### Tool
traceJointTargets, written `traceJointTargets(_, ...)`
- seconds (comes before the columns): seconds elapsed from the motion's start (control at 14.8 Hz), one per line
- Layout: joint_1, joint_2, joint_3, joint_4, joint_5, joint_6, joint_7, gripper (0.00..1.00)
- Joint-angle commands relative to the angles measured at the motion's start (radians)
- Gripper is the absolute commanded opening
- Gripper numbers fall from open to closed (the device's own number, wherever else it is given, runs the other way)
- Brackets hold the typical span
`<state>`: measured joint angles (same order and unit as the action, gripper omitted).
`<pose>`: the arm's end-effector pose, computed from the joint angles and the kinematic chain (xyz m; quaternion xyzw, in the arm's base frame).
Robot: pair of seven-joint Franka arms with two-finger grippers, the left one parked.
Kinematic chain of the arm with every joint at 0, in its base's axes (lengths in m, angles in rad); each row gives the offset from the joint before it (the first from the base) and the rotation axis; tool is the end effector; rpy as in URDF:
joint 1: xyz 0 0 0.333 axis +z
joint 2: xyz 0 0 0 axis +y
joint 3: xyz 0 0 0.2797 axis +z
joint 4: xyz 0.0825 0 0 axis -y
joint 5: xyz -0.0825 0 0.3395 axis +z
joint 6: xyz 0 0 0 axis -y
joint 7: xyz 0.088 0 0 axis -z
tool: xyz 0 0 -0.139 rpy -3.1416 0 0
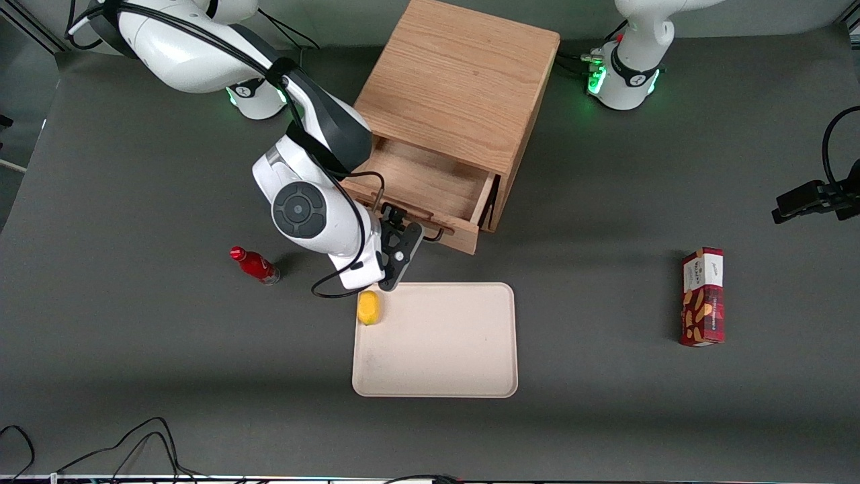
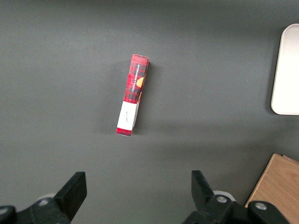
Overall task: Open upper drawer
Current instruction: 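Pull the upper drawer outward from the cabinet with the right gripper, then keep pulling the drawer handle further out with the right gripper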
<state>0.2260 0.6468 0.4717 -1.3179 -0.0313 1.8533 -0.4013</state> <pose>0.5366 0.3707 0.3389 -0.8630 -0.4892 0.0403 0.1198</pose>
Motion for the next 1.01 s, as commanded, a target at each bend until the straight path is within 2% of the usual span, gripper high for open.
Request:
traceJointTargets(0.0,0.006,0.037,-0.001,0.058,-0.027,-0.008,-0.059,1.0)
traceJointTargets(0.95,0.015,0.102,-0.031,0.183,-0.027,-0.049,-0.117,1.0)
